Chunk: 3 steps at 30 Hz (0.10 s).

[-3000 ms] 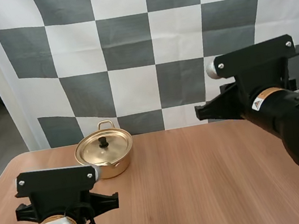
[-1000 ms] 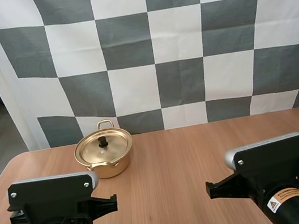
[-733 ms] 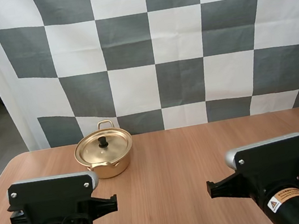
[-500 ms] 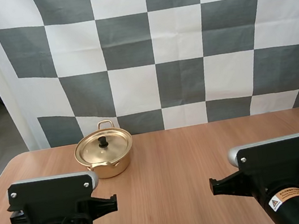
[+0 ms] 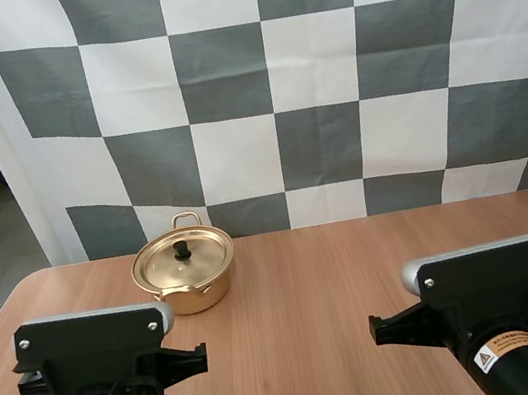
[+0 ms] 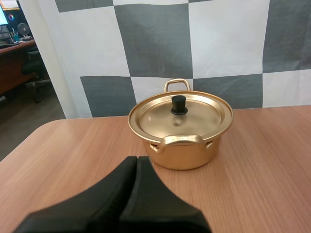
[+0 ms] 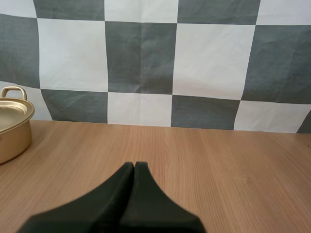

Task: Open the pot, put the car inside, and close it

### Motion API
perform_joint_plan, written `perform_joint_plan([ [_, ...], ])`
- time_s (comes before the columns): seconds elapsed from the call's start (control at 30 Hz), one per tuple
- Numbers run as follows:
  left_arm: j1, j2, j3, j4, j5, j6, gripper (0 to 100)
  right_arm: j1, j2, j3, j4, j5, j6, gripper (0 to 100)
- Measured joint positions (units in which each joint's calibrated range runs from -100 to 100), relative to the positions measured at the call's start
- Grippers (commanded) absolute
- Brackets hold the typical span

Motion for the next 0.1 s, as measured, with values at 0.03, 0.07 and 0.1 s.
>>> perform_joint_plan([
  [0.03, 0.0, 0.0, 0.0, 0.0, 0.0, 0.0, 0, 0.0, 0.0, 0.0, 0.0, 0.0, 0.0, 0],
  [0.07, 0.0, 0.0, 0.0, 0.0, 0.0, 0.0, 0, 0.0, 0.0, 0.0, 0.0, 0.0, 0.0, 0],
  [0.1, 0.0, 0.0, 0.0, 0.0, 0.0, 0.0, 0, 0.0, 0.0, 0.0, 0.0, 0.0, 0.0, 0],
])
